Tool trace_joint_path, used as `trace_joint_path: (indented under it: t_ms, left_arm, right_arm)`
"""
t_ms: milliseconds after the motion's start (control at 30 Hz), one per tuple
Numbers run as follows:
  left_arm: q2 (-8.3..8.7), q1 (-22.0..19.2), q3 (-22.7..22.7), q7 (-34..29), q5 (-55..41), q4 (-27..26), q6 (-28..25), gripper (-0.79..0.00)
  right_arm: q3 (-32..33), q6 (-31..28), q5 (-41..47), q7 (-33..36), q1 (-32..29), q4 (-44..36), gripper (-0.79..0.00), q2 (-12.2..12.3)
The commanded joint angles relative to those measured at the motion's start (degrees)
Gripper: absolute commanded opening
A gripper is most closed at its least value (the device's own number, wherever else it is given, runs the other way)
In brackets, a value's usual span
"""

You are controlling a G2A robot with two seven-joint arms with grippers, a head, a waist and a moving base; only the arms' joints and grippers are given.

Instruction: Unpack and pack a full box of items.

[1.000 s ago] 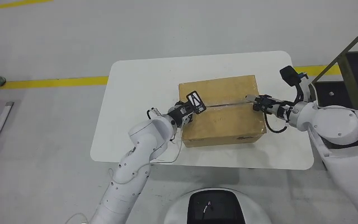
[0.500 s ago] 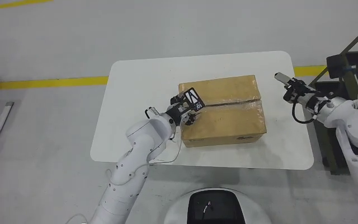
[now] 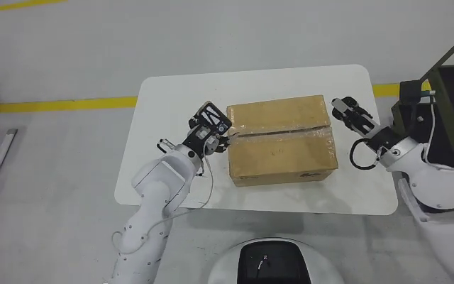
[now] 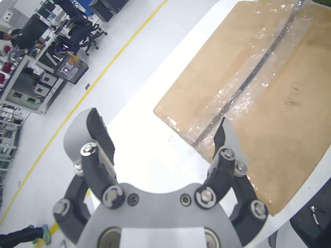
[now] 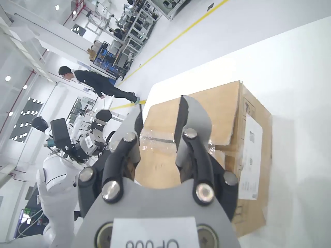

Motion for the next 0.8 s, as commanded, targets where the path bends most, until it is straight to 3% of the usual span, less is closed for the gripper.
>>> trace_joint_path:
  t_ms: [0,167,233,367,400,433,467,600,767]
  left_arm:
    - [0.31,1.9,-1.9,0.0,0.7,-1.7,0.9,-0.785]
    - [0.79,4.9,-4.8,-0.3,2.9,-4.1,2.7,-0.785]
    - [0.97,5.7,-5.6,0.3,4.6,-4.9,3.4,-0.785]
    - [1.07,6.6,-6.4,0.7,7.8,-4.7,6.8,-0.785]
    - [1.06,6.5,-6.3,0.4,8.7,-4.5,7.6,-0.508]
    - [1.06,6.5,-6.3,0.4,8.7,-4.5,7.6,-0.089]
    - [1.06,6.5,-6.3,0.4,8.7,-4.5,7.6,0.000]
    - [1.06,6.5,-6.3,0.4,8.7,-4.5,7.6,0.000]
    - [1.06,6.5,-6.3,0.4,8.7,-4.5,7.6,0.000]
  right_arm:
    - [0.1,0.0,0.0,0.1,0.0,0.0,-0.785,0.0]
    - [0.1,-0.2,-3.8,0.6,-0.7,0.0,-0.785,0.2]
    - [-0.4,-3.0,-4.8,-0.7,-0.8,-1.0,-0.785,0.1]
    - [-5.7,-6.2,-13.5,-2.0,0.3,-2.5,-0.785,-0.1]
    - [-8.8,-6.7,-16.1,-2.3,1.5,-2.7,-0.785,-0.4]
    - [-10.6,-7.2,-17.9,-2.4,2.4,-2.9,-0.785,-0.5]
    - [-14.2,-7.5,-21.6,-2.8,4.3,-2.5,-0.785,-0.8]
    - [-25.1,-6.2,-32.0,-6.5,10.7,-0.3,-0.785,-2.5]
    - [-34.2,-1.9,-37.0,-11.2,15.5,4.4,-0.785,-4.8]
